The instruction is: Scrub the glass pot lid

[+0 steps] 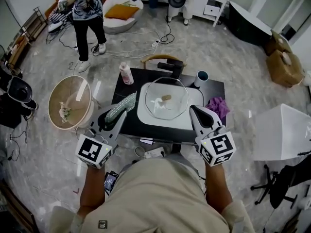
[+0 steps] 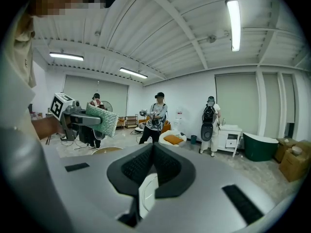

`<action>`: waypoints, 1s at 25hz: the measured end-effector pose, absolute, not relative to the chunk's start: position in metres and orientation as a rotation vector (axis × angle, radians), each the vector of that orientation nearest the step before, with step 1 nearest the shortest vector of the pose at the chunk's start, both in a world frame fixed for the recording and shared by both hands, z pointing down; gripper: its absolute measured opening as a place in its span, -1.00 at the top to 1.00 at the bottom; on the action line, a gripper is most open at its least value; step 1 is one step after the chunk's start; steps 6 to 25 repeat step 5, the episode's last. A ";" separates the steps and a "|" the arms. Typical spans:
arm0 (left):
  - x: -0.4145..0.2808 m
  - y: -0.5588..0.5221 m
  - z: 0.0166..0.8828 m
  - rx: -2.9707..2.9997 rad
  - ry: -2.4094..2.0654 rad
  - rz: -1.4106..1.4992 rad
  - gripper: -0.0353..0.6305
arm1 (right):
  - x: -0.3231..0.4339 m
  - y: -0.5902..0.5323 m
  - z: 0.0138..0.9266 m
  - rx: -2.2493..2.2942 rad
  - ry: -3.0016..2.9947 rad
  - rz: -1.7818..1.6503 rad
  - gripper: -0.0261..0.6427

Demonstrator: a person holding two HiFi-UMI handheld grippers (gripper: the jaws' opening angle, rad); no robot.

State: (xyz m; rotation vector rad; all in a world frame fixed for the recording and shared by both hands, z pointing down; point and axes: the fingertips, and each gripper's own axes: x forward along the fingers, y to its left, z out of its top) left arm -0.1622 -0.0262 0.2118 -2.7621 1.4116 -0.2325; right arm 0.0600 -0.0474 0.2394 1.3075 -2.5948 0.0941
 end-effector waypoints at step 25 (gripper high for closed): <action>-0.161 -0.015 0.210 -2.776 1.398 -0.232 0.63 | 0.058 -0.038 0.234 1.306 -2.592 0.088 0.85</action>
